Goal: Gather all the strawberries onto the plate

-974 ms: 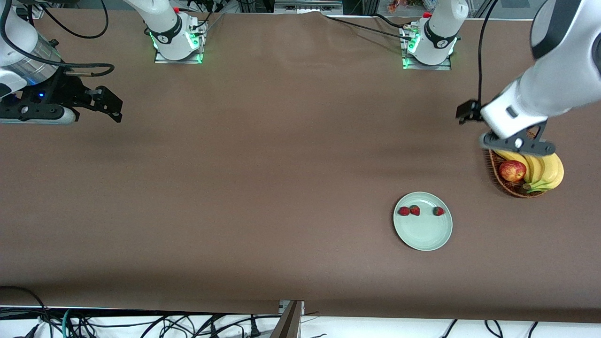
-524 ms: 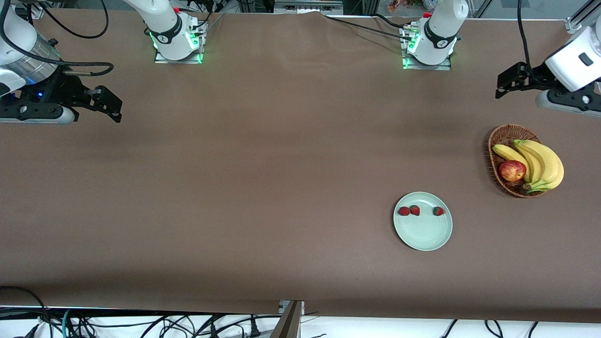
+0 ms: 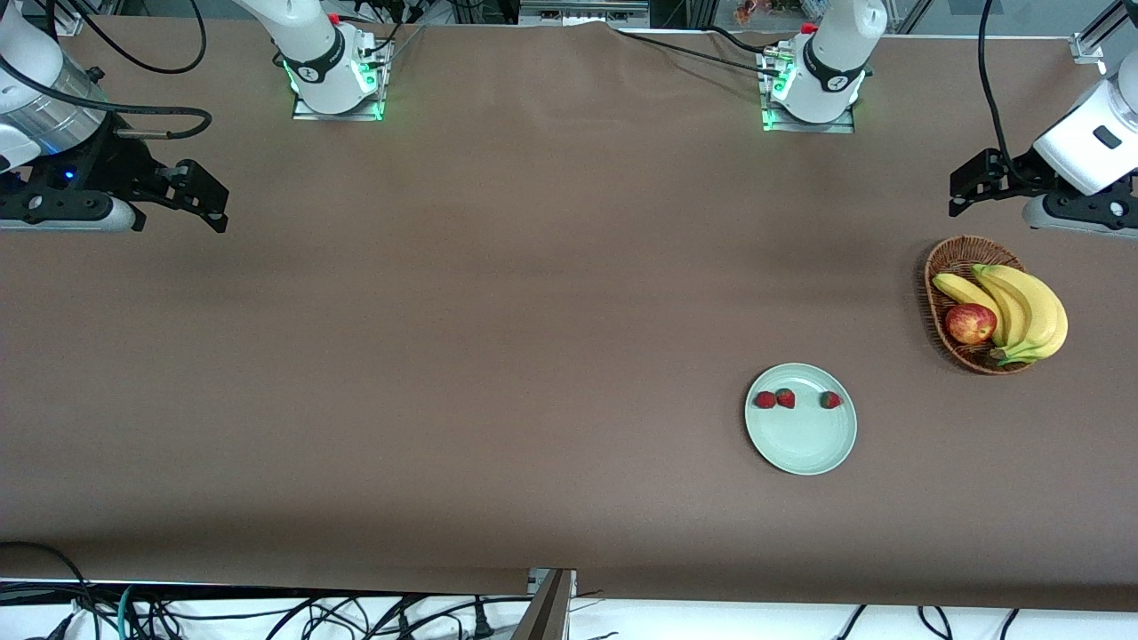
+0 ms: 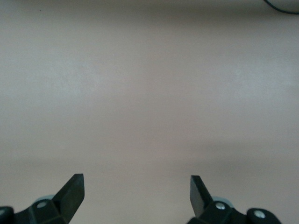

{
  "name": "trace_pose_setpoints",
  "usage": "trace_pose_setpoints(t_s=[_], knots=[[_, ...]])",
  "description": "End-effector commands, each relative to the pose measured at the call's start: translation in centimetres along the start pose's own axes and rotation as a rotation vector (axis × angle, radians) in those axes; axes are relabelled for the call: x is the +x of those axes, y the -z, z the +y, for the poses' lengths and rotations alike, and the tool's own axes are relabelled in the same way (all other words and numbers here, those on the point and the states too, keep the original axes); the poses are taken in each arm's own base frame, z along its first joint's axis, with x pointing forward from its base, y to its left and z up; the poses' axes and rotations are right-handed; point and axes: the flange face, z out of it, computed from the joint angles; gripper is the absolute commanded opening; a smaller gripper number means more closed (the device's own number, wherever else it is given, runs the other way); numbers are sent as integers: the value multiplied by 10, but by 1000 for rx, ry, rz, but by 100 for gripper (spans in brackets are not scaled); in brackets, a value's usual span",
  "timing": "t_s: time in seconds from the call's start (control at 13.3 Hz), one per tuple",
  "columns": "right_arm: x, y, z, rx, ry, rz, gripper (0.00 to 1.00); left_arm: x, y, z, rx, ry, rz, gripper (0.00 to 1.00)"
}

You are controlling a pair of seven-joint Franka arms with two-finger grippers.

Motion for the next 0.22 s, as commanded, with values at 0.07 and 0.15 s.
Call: trace_pose_setpoints(t_s=[0.07,0.15], knots=[[4,12,4,4,6,14,100,-14,5,4,-4,-17,20,100],[3,14,3,15,3,14,100,-14,4,9,-4,-23,4,100]])
